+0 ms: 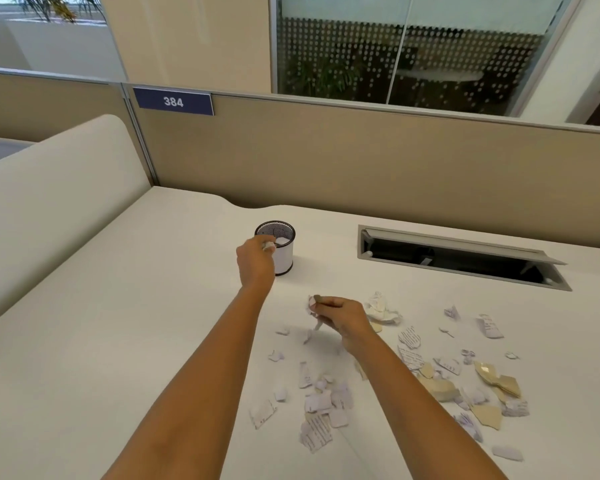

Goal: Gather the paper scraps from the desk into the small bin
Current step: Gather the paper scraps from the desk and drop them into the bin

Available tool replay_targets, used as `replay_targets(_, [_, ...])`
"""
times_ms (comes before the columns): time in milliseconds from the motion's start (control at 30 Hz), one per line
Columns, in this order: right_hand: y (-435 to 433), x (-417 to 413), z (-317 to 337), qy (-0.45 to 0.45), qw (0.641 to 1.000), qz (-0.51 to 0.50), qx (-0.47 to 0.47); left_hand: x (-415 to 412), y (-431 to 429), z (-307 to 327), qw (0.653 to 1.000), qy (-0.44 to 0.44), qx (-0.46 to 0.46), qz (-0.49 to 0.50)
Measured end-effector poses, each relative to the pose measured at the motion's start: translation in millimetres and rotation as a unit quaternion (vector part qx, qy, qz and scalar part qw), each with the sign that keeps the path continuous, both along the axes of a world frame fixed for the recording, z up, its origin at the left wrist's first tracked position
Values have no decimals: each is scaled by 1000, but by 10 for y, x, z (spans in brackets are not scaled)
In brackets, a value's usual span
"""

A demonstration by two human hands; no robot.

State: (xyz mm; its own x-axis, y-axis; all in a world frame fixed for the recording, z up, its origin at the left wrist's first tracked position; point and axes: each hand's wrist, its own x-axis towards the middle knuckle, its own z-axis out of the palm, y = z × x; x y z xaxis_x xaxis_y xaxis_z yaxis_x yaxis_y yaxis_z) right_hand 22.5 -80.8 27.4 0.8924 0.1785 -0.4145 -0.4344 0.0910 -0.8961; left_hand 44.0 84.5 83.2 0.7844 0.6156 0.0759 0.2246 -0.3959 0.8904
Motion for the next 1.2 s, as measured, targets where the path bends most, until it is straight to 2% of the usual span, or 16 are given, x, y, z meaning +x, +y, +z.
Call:
replay_targets(167, [106, 411, 225, 11, 994, -36, 101, 449, 125, 144, 1000, -2, -2, -12])
replay_targets(233, [161, 567, 306, 7, 992, -43, 120, 592, 165, 145, 999, 2, -32, -5])
replay_targets(333, [246, 776, 412, -5, 990, -48, 134, 750, 199, 106, 999, 32, -28, -15])
replay_targets(500, [392, 1090, 571, -32, 989, -57, 133, 931, 192, -54, 989, 102, 88, -69])
replay_targets(600, [481, 1251, 614, -49, 991, -55, 116, 996, 194, -120, 969, 170, 155, -94])
replay_targets(667, [547, 1341, 617, -59, 993, -49, 94, 1035, 196, -139, 955, 211, 179, -106])
replay_targets(733, [625, 1413, 608, -63, 994, -50, 72, 1070, 201, -141, 957, 212, 170, -100])
replay_targets(900, [853, 1517, 581, -71, 996, -49, 16, 1056, 296, -151, 985, 100, 136, -37])
replay_targets(967, [952, 1529, 560, -105, 992, -43, -47, 1019, 356, -158, 991, 64, 118, -8])
replay_targets(1067, [1097, 1515, 528, -197, 962, -16, -188, 983, 414, -168, 994, 45, 99, 22])
replay_targets(1200, [1262, 1493, 467, -274, 892, 66, -353, 965, 467, -192, 994, 41, 96, 27])
